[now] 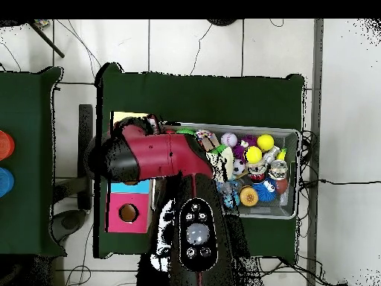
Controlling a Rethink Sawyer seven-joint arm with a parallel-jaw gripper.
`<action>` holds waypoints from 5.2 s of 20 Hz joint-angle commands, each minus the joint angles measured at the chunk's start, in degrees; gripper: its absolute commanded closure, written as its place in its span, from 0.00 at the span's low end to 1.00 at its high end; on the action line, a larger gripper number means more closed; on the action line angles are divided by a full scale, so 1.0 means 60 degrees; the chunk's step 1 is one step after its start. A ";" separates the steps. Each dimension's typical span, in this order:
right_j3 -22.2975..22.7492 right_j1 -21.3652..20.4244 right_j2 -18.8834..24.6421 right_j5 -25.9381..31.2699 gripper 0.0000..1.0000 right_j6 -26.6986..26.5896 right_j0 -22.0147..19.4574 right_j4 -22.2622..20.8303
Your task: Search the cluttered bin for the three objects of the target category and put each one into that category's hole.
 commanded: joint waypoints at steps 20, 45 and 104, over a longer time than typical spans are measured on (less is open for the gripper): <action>0.2113 -0.0300 0.0037 -0.1963 0.00 0.2252 -0.1263 0.1269; 0.1903 -0.0163 0.0773 -0.0099 0.00 -0.0083 -0.2858 0.0383; 0.0535 0.1941 0.1955 -0.2306 0.00 0.0970 -0.3693 -0.0984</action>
